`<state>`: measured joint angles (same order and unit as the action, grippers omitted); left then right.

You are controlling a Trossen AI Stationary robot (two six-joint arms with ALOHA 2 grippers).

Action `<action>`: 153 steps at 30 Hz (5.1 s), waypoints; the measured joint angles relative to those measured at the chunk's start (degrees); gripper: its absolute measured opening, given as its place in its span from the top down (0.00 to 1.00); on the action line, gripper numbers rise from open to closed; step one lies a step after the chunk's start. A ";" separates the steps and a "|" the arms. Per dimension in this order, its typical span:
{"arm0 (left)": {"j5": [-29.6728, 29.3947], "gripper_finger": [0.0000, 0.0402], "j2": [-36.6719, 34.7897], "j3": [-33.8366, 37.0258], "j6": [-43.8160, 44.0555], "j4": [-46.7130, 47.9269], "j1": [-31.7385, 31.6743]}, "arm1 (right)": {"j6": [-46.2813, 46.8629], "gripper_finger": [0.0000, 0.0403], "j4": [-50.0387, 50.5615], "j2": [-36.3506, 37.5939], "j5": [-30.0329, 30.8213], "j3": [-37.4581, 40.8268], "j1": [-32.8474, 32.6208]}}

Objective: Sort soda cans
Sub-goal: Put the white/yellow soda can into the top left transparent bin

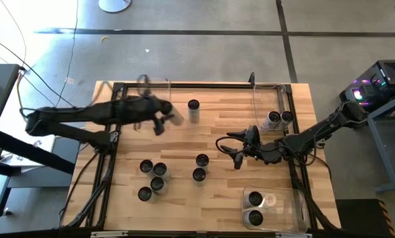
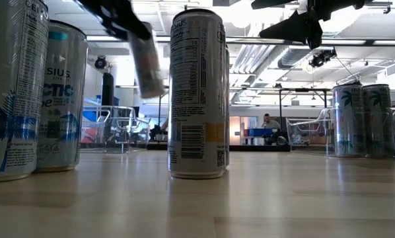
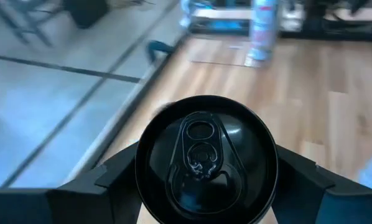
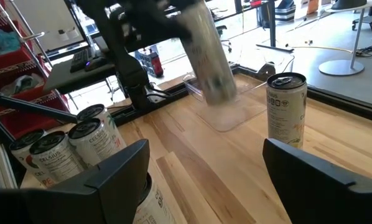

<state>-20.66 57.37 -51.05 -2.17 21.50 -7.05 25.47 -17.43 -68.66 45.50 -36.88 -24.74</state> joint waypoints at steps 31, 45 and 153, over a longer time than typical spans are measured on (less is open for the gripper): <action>2.24 0.36 -9.58 6.63 7.56 24.09 -22.62 | -1.61 0.23 0.02 0.02 -1.51 0.00 2.37; 5.58 0.34 -9.10 8.31 6.05 23.11 -22.60 | -1.36 0.23 0.02 0.02 -1.53 0.00 2.96; 13.94 0.25 -10.67 9.14 -1.48 20.25 -16.99 | -1.51 0.23 0.02 0.02 -1.51 0.00 3.38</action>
<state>-6.72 46.70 -41.91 -3.65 41.76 -24.04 23.97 -17.41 -68.64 43.99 -36.88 -21.37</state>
